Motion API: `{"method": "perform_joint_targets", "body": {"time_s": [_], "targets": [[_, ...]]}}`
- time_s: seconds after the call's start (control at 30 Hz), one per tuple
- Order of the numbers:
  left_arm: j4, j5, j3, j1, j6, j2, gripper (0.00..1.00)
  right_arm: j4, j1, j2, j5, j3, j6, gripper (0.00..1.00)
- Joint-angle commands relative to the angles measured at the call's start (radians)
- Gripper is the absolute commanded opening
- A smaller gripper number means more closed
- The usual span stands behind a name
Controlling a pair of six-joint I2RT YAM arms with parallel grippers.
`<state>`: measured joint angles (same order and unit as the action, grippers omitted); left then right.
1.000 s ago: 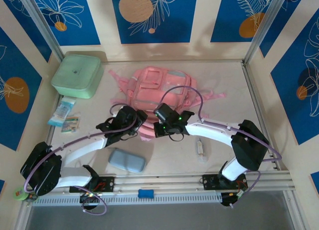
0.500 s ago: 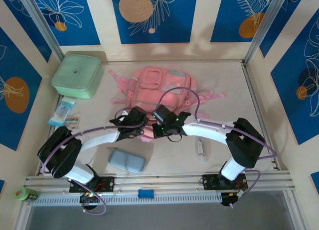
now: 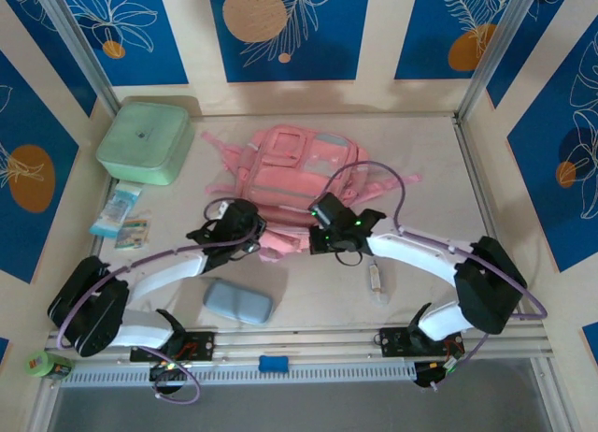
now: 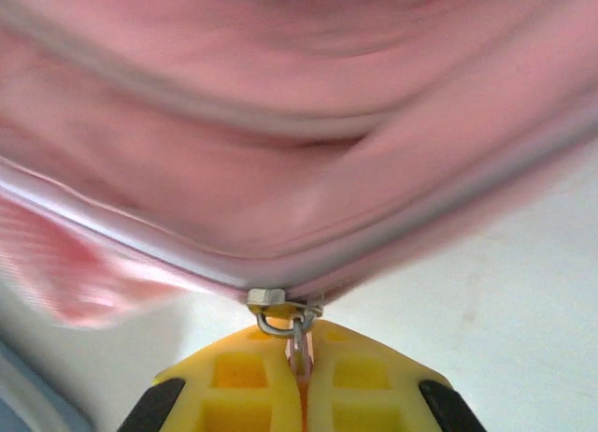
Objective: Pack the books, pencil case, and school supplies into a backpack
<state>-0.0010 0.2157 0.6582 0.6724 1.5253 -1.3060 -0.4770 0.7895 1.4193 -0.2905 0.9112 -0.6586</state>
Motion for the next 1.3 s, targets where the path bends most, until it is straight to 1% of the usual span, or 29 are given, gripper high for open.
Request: {"method": "perform_joint_targets", "body": {"time_s": [0.0,0.07,0.13,0.2,0.27,0.33,0.43,0.5,0.53,0.57,0.63,0.73,0.8,0.83,0.87,0.9,0.93,0.97,1.0,1.03,1.1,1.2,1.27], "targets": [[-0.123,0.074,-0.03,-0.118,-0.119,0.068,0.0,-0.166,-0.08,-0.04,-0.035,-0.037,0.035,0.0],[-0.146,0.074,-0.033,-0.153,-0.145,0.1,0.0,-0.167,-0.131,-0.034,-0.024,-0.032,0.052,0.0],[-0.143,0.032,-0.029,-0.205,-0.194,0.112,0.0,-0.173,-0.161,-0.015,-0.025,-0.012,0.06,0.0],[-0.152,-0.03,-0.003,-0.265,-0.261,0.105,0.0,-0.158,-0.159,0.006,-0.027,-0.001,0.071,0.0],[-0.192,-0.043,0.029,-0.303,-0.308,0.104,0.0,-0.138,-0.178,0.043,-0.018,0.003,0.068,0.0],[-0.211,-0.051,0.052,-0.337,-0.361,0.101,0.0,-0.131,-0.234,0.08,0.0,0.018,0.053,0.0],[-0.26,-0.074,0.096,-0.393,-0.435,0.077,0.0,-0.081,-0.315,0.109,-0.011,0.032,0.064,0.0],[-0.259,-0.096,0.114,-0.43,-0.487,0.061,0.0,-0.082,-0.381,0.137,0.012,0.063,0.065,0.0],[-0.256,-0.107,0.12,-0.442,-0.504,0.054,0.0,-0.085,-0.399,0.144,0.025,0.076,0.068,0.0],[-0.247,-0.126,0.13,-0.452,-0.529,0.045,0.0,-0.078,-0.401,0.142,0.043,0.083,0.079,0.0],[-0.259,-0.133,0.158,-0.457,-0.561,0.023,0.0,-0.047,-0.367,0.125,0.083,0.082,0.122,0.0],[-0.257,-0.159,0.193,-0.46,-0.613,-0.002,0.0,-0.069,-0.279,0.112,0.096,0.097,0.14,0.0],[-0.231,-0.214,0.211,-0.462,-0.68,-0.006,0.0,-0.072,-0.228,0.098,0.154,0.09,0.114,0.0],[-0.241,-0.227,0.223,-0.461,-0.702,-0.006,0.08,-0.058,-0.208,0.089,0.179,0.079,0.105,0.0],[-0.252,-0.249,0.235,-0.462,-0.725,-0.005,0.22,-0.05,-0.187,0.081,0.199,0.066,0.093,0.05],[-0.277,-0.259,0.247,-0.461,-0.748,0.0,0.33,-0.046,-0.172,0.074,0.205,0.055,0.079,0.11],[-0.307,-0.257,0.251,-0.46,-0.755,0.01,0.39,-0.044,-0.169,0.068,0.214,0.046,0.068,0.15],[-0.311,-0.268,0.241,-0.457,-0.755,0.03,0.41,-0.042,-0.168,0.062,0.222,0.034,0.056,0.2],[-0.285,-0.301,0.215,-0.454,-0.753,0.055,0.41,-0.044,-0.17,0.052,0.224,0.02,0.045,0.24],[-0.266,-0.327,0.193,-0.45,-0.742,0.079,0.41,-0.052,-0.169,0.041,0.222,0.009,0.036,0.26],[-0.278,-0.337,0.164,-0.425,-0.71,0.126,0.44,-0.061,-0.165,0.001,0.215,-0.02,0.01,0.32],[-0.261,-0.337,0.145,-0.344,-0.679,0.166,0.47,-0.057,-0.192,-0.065,0.264,-0.041,-0.012,0.41],[-0.267,-0.315,0.146,-0.279,-0.654,0.168,0.47,-0.088,-0.223,-0.09,0.282,-0.017,-0.022,0.46]]}}
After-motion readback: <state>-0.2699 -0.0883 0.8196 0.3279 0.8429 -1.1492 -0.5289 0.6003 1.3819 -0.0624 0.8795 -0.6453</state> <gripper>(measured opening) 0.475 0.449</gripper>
